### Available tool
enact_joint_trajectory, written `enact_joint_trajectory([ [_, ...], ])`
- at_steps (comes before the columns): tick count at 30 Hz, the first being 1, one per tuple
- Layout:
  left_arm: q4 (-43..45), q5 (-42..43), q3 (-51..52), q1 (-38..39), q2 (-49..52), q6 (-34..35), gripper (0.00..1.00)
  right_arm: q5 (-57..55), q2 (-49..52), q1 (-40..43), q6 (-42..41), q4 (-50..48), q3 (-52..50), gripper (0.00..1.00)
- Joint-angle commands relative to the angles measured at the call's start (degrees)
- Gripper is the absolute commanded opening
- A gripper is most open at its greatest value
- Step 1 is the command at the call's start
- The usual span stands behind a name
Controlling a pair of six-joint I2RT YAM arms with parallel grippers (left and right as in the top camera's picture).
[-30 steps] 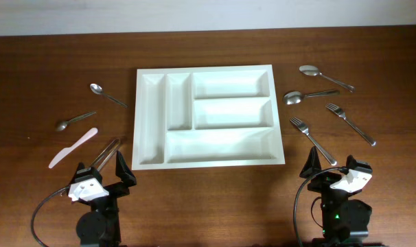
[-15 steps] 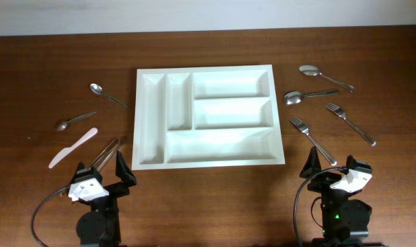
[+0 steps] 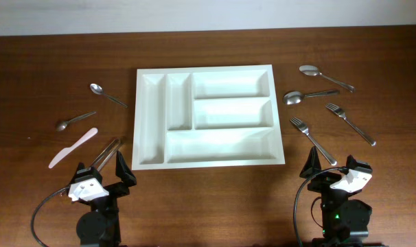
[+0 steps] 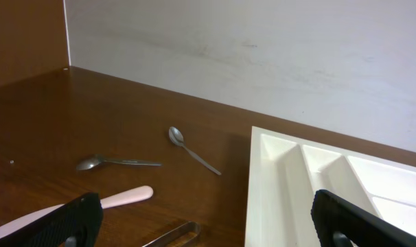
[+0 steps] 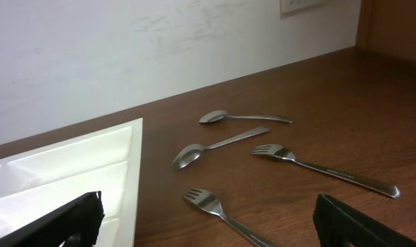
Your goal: Pack container
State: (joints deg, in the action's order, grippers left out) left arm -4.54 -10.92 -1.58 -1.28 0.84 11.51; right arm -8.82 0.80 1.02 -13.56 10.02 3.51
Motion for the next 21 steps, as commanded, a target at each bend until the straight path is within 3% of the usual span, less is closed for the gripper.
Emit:
enact_joint_trajectory([
  [1,0.2,0.7,0.7,-0.3,-0.5,-0.7,0.99,-0.7,-0.6,-0.2,-0.5,0.2,-0.4,0.99],
  [21,0.2,0.7,0.7,-0.3,-0.5,-0.7,0.99,-0.7,-0.6,-0.2,-0.4,0.2,-0.4,0.99],
])
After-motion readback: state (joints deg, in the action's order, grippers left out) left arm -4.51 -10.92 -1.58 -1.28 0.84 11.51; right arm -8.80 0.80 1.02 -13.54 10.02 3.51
